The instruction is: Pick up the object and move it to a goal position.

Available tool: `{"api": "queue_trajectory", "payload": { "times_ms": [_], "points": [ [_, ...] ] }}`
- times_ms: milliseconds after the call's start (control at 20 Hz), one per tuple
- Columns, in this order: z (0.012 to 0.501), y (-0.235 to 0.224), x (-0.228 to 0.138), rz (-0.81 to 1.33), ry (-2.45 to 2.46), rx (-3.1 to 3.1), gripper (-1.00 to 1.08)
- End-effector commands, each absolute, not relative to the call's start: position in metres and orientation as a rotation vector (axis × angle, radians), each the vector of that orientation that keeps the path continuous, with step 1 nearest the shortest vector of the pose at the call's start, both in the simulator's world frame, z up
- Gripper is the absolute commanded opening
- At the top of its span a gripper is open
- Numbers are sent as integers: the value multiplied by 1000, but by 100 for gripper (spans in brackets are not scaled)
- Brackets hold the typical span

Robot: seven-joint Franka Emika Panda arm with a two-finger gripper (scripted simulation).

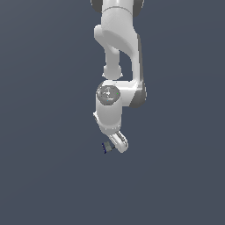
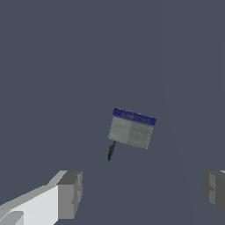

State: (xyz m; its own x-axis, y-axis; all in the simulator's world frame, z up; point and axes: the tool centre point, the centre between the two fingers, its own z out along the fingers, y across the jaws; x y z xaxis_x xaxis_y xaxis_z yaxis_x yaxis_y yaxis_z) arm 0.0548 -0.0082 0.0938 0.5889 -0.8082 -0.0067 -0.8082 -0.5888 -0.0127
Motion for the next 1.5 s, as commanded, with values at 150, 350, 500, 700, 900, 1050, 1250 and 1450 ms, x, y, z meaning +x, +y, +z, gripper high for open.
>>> {"api": "queue_trajectory", "payload": {
  "times_ms": [150, 350, 500, 700, 900, 1050, 1250, 1450],
  "points": [
    [78, -13, 59, 2, 1603, -2693, 100],
    [70, -15, 61, 1, 1692, -2643, 100],
    [66, -17, 62, 1, 1736, -2616, 100],
    [63, -18, 63, 0, 1768, -2597, 100],
    [63, -18, 62, 1, 1766, -2598, 100],
    [57, -18, 62, 1, 1767, -2598, 100],
    [40, -17, 62, 1, 1768, -2596, 100],
    [20, -18, 61, 1, 1772, -2594, 100]
  ]
}}
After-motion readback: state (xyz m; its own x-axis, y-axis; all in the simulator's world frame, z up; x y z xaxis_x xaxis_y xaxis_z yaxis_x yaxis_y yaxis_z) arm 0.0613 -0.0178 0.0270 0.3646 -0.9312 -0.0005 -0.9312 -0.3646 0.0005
